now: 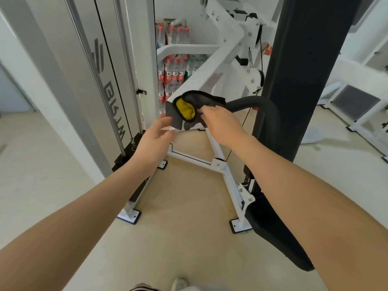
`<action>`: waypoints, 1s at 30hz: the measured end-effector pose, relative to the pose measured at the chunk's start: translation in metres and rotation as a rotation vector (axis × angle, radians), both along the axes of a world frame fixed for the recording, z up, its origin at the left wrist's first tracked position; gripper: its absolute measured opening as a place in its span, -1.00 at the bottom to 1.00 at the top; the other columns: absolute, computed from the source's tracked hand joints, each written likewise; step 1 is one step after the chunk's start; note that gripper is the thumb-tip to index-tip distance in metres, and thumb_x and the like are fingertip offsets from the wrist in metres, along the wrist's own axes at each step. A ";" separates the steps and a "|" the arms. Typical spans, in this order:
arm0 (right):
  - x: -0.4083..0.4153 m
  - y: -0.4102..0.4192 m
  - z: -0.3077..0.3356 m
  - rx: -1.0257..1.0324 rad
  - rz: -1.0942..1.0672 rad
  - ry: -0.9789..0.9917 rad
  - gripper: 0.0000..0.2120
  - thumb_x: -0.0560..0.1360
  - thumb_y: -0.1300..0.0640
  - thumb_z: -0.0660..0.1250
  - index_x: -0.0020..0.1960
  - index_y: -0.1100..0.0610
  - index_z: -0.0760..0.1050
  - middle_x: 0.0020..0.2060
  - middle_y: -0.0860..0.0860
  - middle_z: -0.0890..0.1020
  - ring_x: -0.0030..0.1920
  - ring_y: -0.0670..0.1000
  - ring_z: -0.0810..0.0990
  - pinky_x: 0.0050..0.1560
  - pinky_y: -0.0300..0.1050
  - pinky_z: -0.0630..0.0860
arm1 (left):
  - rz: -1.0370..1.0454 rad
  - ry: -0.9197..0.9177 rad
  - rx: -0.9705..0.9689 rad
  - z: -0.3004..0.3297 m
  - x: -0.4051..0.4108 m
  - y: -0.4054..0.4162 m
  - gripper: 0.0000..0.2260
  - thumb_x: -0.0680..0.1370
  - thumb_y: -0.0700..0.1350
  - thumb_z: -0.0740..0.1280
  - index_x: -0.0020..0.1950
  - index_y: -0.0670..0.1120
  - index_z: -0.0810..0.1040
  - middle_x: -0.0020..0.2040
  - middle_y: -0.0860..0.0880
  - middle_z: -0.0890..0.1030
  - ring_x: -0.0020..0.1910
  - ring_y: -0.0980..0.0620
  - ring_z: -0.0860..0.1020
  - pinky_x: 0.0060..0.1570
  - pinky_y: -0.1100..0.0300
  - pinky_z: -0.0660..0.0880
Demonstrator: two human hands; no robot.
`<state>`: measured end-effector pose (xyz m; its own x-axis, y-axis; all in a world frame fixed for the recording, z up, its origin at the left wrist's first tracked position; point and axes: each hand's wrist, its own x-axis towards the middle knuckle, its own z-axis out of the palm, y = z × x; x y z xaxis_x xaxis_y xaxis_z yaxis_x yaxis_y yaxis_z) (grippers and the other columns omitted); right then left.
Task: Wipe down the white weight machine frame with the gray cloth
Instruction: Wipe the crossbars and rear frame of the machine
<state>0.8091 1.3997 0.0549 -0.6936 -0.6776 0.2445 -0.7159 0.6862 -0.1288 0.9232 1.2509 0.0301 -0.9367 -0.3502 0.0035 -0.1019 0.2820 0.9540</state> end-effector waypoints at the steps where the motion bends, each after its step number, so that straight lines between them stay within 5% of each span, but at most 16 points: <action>1: 0.006 0.000 0.003 0.002 -0.002 -0.056 -0.75 0.63 0.13 0.03 0.19 0.18 0.41 0.00 0.16 0.58 -0.01 0.13 0.53 -0.02 0.05 0.47 | -0.009 0.011 -0.008 0.001 0.005 0.001 -0.66 0.59 -0.11 0.16 0.36 0.08 0.35 0.12 0.27 0.44 0.04 0.27 0.43 -0.02 0.35 0.29; 4: 0.034 0.006 0.002 -0.049 0.015 -0.201 -0.74 0.64 0.10 0.00 0.18 0.15 0.39 -0.09 0.12 0.57 -0.15 0.08 0.53 -0.10 0.06 0.50 | -0.019 0.031 -0.009 0.003 0.021 -0.001 -0.69 0.56 -0.13 0.18 0.28 0.11 0.41 -0.01 0.31 0.50 -0.16 0.43 0.46 -0.24 0.51 0.34; 8: 0.086 0.014 -0.009 -0.194 -0.001 -0.386 -0.74 0.64 0.11 0.01 0.21 0.14 0.40 -0.07 0.06 0.54 -0.10 0.02 0.51 -0.13 -0.14 0.47 | -0.118 0.052 0.061 0.000 0.056 -0.002 -0.71 0.56 -0.11 0.20 0.12 0.31 0.39 -0.02 0.33 0.48 -0.16 0.43 0.48 -0.28 0.55 0.39; 12: 0.134 0.022 -0.018 -0.317 -0.049 -0.547 -0.75 0.64 0.12 0.02 0.16 0.16 0.43 -0.09 0.01 0.53 -0.03 0.01 0.51 -0.02 -0.13 0.41 | -0.274 -0.043 0.026 -0.016 0.092 0.004 -0.68 0.53 0.05 0.26 0.29 0.18 0.38 0.19 0.16 0.46 0.18 0.22 0.41 -0.02 0.37 0.34; 18: 0.202 0.061 -0.034 -0.409 -0.150 -0.764 -0.74 0.64 0.11 0.03 0.19 0.15 0.43 -0.07 0.01 0.55 0.02 0.00 0.51 0.07 -0.09 0.44 | -0.532 -0.123 -0.040 -0.029 0.128 0.052 -0.72 0.52 -0.10 0.33 0.23 -0.02 0.47 0.09 0.03 0.59 0.11 0.08 0.53 0.12 0.19 0.46; 23: 0.228 0.114 -0.038 -0.465 -0.247 -0.804 -0.82 0.62 0.00 0.07 -0.01 -0.03 0.43 -0.08 -0.02 0.55 0.02 -0.02 0.53 0.08 -0.05 0.49 | -0.689 -0.163 -0.135 -0.022 0.135 0.093 -0.89 0.49 -0.05 0.36 0.01 0.05 0.58 -0.09 0.08 0.66 -0.06 0.13 0.60 0.02 0.12 0.54; 26: 0.236 0.148 -0.038 -0.491 -0.269 -0.793 -0.87 0.51 -0.07 0.26 0.03 -0.10 0.37 -0.07 -0.10 0.55 -0.01 -0.13 0.54 -0.01 -0.18 0.53 | -0.749 -0.144 -0.188 -0.017 0.132 0.123 -0.85 0.47 -0.02 0.37 -0.13 -0.10 0.54 -0.24 -0.02 0.57 -0.22 0.05 0.53 -0.16 0.14 0.45; 30: 0.240 0.207 -0.032 -0.540 -0.322 -0.716 -0.84 0.51 0.09 0.32 0.04 -0.03 0.37 -0.15 -0.08 0.55 -0.10 -0.15 0.55 -0.19 -0.33 0.47 | -0.759 -0.119 -0.283 -0.012 0.124 0.173 -0.86 0.48 -0.02 0.36 -0.19 -0.04 0.46 -0.29 0.01 0.51 -0.27 0.07 0.48 -0.25 0.20 0.39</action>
<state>1.0489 1.6070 0.0233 -0.9338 -0.3473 -0.0865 -0.1309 0.5563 -0.8206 1.0469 1.4238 0.0181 -0.9181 0.3784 -0.1180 0.1172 0.5435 0.8312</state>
